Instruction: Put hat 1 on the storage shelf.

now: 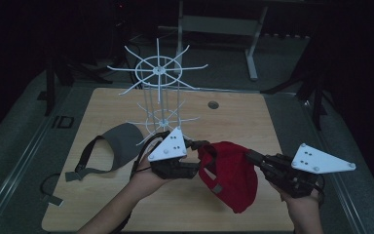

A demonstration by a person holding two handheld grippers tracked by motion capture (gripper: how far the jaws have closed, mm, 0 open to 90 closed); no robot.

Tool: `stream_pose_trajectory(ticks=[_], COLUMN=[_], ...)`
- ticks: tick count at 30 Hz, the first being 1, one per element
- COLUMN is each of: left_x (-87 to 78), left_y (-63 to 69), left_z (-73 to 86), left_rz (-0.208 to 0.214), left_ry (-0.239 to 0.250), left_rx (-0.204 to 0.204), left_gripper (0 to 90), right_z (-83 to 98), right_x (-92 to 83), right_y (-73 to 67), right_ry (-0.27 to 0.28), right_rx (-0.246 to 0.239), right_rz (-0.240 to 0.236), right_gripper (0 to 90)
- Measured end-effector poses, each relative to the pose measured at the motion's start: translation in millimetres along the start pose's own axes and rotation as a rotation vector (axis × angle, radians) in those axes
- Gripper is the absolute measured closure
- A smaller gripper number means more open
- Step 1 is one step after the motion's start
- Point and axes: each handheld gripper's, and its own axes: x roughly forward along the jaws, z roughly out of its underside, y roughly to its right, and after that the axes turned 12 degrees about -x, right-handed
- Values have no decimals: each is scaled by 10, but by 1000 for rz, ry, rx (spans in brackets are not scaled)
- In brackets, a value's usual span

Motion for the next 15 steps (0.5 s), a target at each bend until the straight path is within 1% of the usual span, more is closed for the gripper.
stream_pose_trajectory(ticks=[2, 5, 6, 8, 9, 10, 11, 12, 14, 15], left_x=[-37, -101, -117, -169, -206, -229, -268, -289, -334, -343], left_y=[-6, 1, 7, 28, 23, 15, -2, -11, -23, -24], left_z=[18, 44, 47, 52, 57, 59, 61, 62, 72, 79], left_rz=[-4, -19, -26, -54, -71, -78, -86, -90, -114, -120], left_ry=[9, 22, 23, 31, 43, 53, 69, 76, 84, 85], left_rx=[-8, -10, -7, -1, -7, -17, -36, -45, -51, -52], left_gripper=[517, 510, 510, 516, 523, 524, 529, 529, 529, 529], right_z=[-8, -24, -28, -34, -35, -40, -44, -50, -61, -68], right_x=[-4, -7, -9, -18, -30, -54, -70, -93, -123, -134], right_y=[13, 16, 19, 29, 38, 51, 58, 73, 106, 124], right_ry=[4, 6, 8, 13, 17, 26, 28, 34, 46, 47], right_rx=[10, 12, 12, 16, 20, 25, 26, 29, 44, 48], right_rz=[0, 0, 0, 8, 9, 9, 16, 25, 26, 38], right_gripper=[892, 892, 892, 892, 892, 892, 892, 892, 892, 892])
